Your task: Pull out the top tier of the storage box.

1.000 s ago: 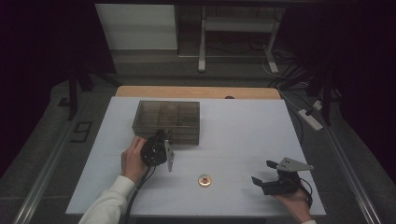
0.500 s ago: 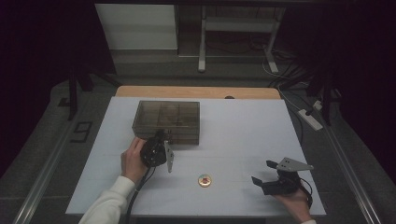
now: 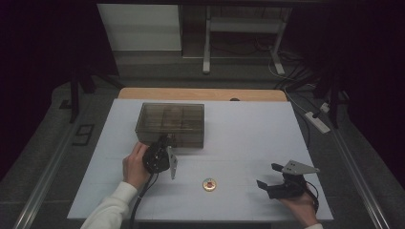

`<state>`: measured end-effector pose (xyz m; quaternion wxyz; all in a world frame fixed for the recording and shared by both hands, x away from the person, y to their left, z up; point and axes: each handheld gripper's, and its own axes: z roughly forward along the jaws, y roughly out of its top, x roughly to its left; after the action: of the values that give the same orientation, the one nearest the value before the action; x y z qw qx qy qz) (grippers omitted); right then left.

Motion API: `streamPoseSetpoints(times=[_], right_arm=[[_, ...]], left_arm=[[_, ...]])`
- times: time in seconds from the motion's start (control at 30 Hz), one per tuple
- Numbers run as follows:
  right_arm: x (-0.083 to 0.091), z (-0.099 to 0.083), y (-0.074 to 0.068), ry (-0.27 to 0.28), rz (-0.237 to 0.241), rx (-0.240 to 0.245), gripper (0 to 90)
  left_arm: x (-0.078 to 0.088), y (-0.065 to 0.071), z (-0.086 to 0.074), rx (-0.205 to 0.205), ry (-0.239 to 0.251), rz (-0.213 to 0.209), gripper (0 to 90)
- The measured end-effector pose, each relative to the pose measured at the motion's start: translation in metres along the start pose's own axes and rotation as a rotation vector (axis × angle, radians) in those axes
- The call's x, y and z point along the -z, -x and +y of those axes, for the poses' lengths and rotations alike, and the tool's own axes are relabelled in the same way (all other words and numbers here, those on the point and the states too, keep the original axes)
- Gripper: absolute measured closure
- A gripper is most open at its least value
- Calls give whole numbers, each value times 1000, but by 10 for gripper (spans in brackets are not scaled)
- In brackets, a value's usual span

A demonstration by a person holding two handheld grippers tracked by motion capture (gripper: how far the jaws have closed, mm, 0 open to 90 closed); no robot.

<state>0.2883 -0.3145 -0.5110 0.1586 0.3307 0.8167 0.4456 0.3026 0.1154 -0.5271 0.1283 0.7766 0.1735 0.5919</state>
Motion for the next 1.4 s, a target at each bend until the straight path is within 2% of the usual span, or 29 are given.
streamPoseSetpoints(times=[1.0, 1.1, 1.27, 1.4], right_arm=[[0, 0, 0, -1, -2, -1, 83], [0, 0, 0, 0, -2, -2, 83], [0, 0, 0, -1, -2, -3, 83], [0, 0, 0, -2, -2, -2, 83]], left_arm=[[10, 1, 0, 5, -2, -5, 784], [12, -1, 0, 28, 8, -25, 705], [19, -9, 3, 100, 21, -88, 563], [22, -11, 4, 128, 32, -121, 466]])
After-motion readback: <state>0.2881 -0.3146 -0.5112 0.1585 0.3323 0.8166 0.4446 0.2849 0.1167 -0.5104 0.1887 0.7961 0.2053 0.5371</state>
